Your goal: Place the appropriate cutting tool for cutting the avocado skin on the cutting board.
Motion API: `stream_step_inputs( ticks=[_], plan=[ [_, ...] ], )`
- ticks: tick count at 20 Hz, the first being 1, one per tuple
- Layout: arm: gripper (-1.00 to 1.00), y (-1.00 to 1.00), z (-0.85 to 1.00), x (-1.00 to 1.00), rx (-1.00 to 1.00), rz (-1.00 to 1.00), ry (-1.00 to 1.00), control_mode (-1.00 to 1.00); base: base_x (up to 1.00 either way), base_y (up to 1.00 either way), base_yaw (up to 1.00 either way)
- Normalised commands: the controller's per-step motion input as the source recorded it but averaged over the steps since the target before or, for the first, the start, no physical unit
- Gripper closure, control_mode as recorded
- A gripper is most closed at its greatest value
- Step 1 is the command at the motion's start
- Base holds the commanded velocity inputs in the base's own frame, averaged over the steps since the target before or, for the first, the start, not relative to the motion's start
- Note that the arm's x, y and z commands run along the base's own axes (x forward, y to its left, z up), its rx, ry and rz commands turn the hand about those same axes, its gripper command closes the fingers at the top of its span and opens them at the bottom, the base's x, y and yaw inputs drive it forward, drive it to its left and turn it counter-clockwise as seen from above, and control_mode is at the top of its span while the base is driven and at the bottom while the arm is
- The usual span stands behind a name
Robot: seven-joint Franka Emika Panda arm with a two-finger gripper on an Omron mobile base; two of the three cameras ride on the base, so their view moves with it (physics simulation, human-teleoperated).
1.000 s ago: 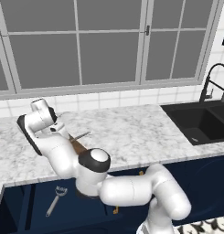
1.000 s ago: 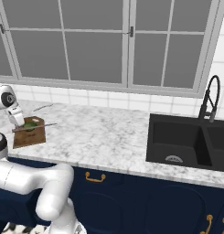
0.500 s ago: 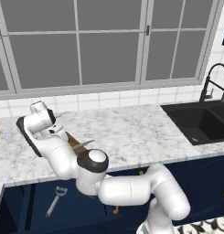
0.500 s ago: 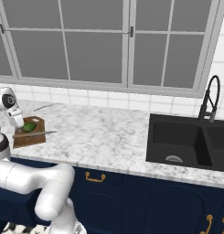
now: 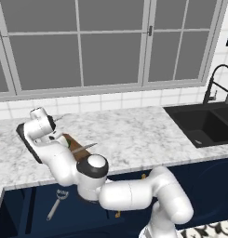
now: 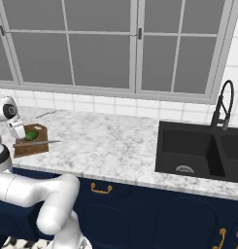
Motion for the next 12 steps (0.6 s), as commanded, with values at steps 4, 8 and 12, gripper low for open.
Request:
stream_step_inputs(
  ticks=[4,8,12],
  plan=[
    [1.00,0.00,0.10,0.00,0.00,0.01,0.02,-1.00,0.00,0.00,0.00],
    [1.00,0.00,0.56,-0.05,0.00,0.07,0.02,-1.00,0.00,0.00,0.00],
    [1.00,0.00,0.87,-0.10,-0.05,0.10,0.00,-1.00,0.00,0.00,0.00]
  ],
)
